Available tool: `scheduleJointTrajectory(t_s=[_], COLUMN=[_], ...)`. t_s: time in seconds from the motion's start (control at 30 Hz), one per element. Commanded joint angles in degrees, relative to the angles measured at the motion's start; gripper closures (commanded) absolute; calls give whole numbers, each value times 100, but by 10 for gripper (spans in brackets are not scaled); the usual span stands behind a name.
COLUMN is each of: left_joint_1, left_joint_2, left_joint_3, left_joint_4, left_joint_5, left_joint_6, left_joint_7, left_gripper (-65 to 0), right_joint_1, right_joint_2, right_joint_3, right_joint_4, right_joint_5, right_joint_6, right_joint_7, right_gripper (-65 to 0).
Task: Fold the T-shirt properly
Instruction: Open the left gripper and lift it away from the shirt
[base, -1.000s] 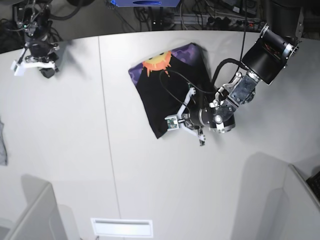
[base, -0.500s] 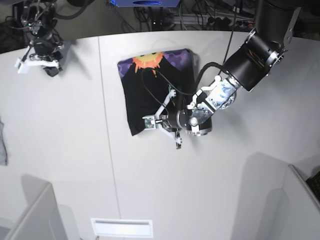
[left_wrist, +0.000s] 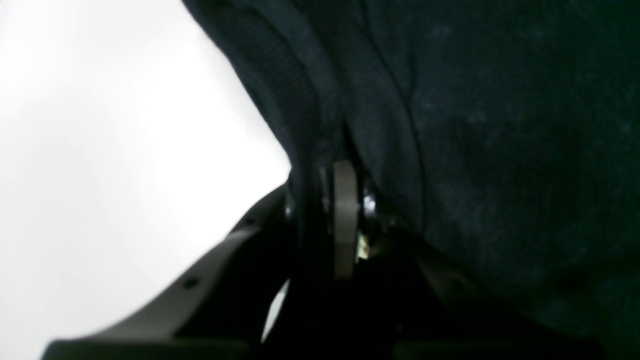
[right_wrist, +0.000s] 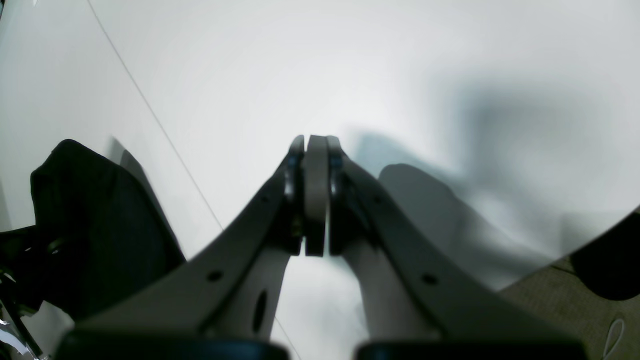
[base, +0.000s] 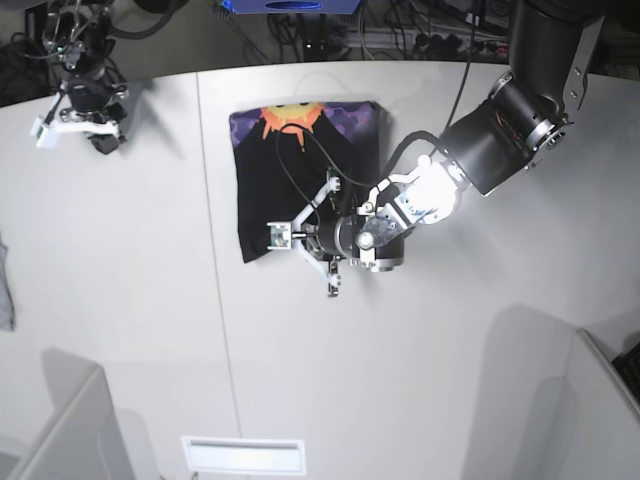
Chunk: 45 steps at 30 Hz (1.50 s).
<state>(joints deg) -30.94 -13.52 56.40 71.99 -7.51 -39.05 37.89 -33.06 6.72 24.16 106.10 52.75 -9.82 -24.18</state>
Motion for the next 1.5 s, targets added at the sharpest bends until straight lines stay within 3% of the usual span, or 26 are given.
scheduleJointTrajectory(t_s=[0.0, 0.37, 0.4, 0.53, 0.63, 0.73, 0.83, 0.93, 1.0, 1.13, 1.27, 1.33, 1.47], left_joint_1=[-23, -339, -392, -576, -735, -884, -946, -840, -656, -14, 830, 1428, 2799], left_joint_2=[2, 2, 2, 11, 134, 178, 310, 336, 328, 293, 90, 2, -235], left_joint_3=[26, 61, 70, 35, 8, 8, -168, -801, -1319, -2365, -3438, -4001, -5152], left_joint_4=[-3, 23, 23, 41, 41, 59, 234, 612, 1026, 1799, 2634, 3135, 3944], left_joint_5=[-1, -1, -1, -1, -1, -54, -54, -54, -54, -10, -1, -1, 8], left_joint_6=[-95, -95, -95, -95, -95, -95, -95, -95, -95, -95, -95, -95, -95], left_joint_7=[101, 101, 101, 101, 101, 101, 101, 110, 110, 110, 418, 576, 576], left_gripper=[0, 0, -20, -225, -334, -403, -425, -421, -421, -420, -397, -298, 0], right_joint_1=[-4, 5, 5, 5, 5, 5, 5, 5, 5, -13, -4, -13, -22], right_joint_2=[71, 71, 71, 71, 71, 71, 71, 88, 80, -105, -228, -228, -219], right_joint_3=[41, 32, 32, 14, 6, 6, -3, -12, -3, 6, 32, 32, 32], right_joint_4=[84, 75, 75, 75, 75, 75, 58, -57, -30, 137, 172, 172, 163], right_joint_5=[39, 39, 39, 39, 39, 39, 39, -22, -567, -1640, -2299, -2642, -3688], right_joint_6=[64, 64, 64, 64, 64, 64, 73, 81, 240, 1171, 1945, 2226, 2657], right_joint_7=[102, 102, 102, 102, 102, 102, 102, 111, 260, 436, 462, 462, 796], right_gripper=[0, 0, 0, 0, 0, 0, 0, 0, 0, 0, 0, 0, 0])
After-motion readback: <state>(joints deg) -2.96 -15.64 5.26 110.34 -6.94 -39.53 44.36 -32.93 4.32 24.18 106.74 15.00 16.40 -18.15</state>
